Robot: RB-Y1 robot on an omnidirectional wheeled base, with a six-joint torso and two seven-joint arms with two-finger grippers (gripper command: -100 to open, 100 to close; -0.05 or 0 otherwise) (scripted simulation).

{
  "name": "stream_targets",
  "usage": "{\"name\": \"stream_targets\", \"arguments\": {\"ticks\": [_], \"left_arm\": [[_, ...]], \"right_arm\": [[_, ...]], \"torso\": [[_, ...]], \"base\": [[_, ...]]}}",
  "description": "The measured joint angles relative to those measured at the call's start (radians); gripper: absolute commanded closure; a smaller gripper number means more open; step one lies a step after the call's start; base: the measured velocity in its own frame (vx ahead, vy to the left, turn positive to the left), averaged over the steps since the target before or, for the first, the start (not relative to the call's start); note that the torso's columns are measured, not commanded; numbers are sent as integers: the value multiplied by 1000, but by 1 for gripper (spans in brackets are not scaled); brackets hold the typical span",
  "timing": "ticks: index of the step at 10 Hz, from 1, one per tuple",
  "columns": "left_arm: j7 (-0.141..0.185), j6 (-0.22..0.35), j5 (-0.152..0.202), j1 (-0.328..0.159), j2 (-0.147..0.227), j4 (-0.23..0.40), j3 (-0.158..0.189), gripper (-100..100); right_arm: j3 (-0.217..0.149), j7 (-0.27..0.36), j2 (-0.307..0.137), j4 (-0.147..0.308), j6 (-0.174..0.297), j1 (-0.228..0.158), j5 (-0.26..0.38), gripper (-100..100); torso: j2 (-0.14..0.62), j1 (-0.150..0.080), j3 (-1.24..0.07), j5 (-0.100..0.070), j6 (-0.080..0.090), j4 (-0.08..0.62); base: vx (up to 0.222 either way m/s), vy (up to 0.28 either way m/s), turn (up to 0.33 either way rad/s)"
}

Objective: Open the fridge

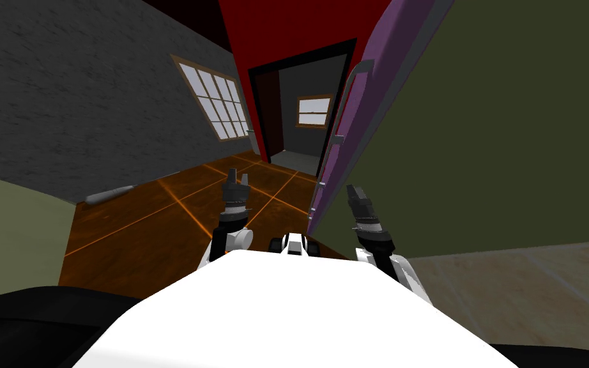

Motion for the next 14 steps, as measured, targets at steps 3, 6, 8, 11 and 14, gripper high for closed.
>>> {"name": "stream_targets", "arguments": {"ticks": [3, 6, 8, 11, 14], "left_arm": [[0, 0, 0, 0, 0, 0, 0, 0], [0, 0, 0, 0, 0, 0, 0, 0], [0, 0, 0, 0, 0, 0, 0, 0], [0, 0, 0, 0, 0, 0, 0, 0], [0, 0, 0, 0, 0, 0, 0, 0]], "right_arm": [[-23, 35, -4, -2, 40, 20, 72, -100], [-53, 77, -6, 0, 80, 45, 151, -100], [-69, 111, 2, 7, 97, 63, 205, -100], [-91, 149, -1, 5, 140, 88, 283, -100], [-121, 191, -7, 14, 184, 106, 363, -100]], "torso": [[0, 1, 0, 1, 0, 0], [-3, 0, -2, 0, -1, -1], [-5, 0, -3, -1, -2, -3], [-5, -2, -3, -1, -2, -2], [-6, -3, -3, -2, -2, -3]], "base": [[36, 88, 42], [30, 79, 35], [35, 90, 44], [37, 82, 54], [28, 74, 48]]}}
